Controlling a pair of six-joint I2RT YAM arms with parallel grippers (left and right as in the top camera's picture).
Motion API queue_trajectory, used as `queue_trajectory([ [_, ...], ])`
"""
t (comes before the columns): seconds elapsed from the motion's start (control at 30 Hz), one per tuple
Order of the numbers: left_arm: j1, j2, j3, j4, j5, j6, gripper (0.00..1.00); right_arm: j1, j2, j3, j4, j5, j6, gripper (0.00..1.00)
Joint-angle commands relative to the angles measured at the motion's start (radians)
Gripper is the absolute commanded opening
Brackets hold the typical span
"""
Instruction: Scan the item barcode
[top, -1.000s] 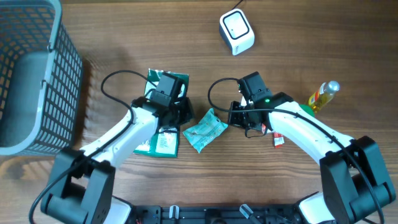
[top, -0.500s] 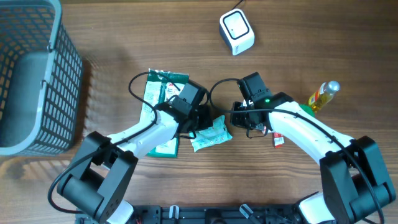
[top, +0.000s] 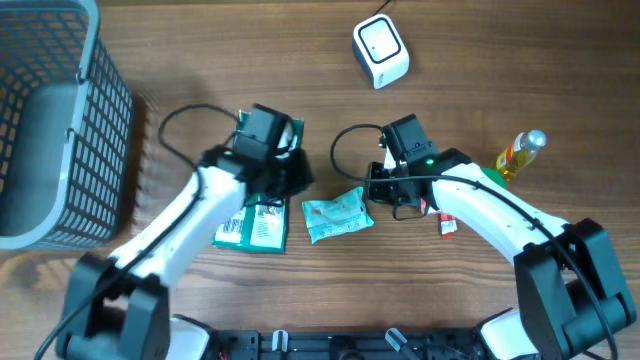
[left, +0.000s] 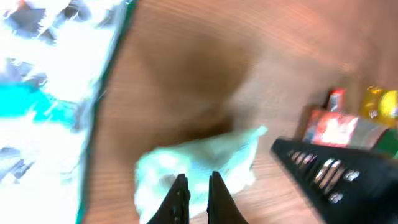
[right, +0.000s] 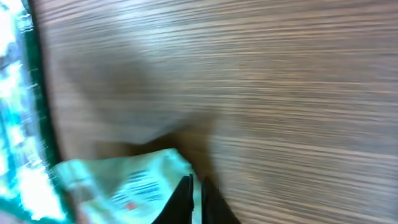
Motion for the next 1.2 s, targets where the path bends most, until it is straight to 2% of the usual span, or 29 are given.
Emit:
queue_trajectory([
  [0.0, 0.002, 0.000, -0.008, -0.113, 0.026, 0.096, 0.04, -0.001, -0.006, 0.011, 0.027, -0.142, -0.041, 0.04],
  [0.23, -0.021, 0.022, -0.095, -0.126, 0.027, 0.100, 0.04, 0.016, 0.012, -0.003, 0.050, -0.144, -0.015, 0.04],
  [0.47, -0.022, 0.023, -0.136, -0.013, 0.127, 0.087, 0.04, 0.017, 0.057, -0.037, 0.145, -0.200, 0.001, 0.04],
  [0.73, -0.048, 0.033, -0.154, 0.023, 0.127, 0.064, 0.04, 0.018, 0.071, -0.037, 0.157, -0.204, 0.005, 0.04],
  [1.17, -0.089, 0.172, -0.166, 0.086, 0.119, 0.051, 0.04, 0.027, 0.132, -0.037, 0.171, -0.178, 0.010, 0.04],
])
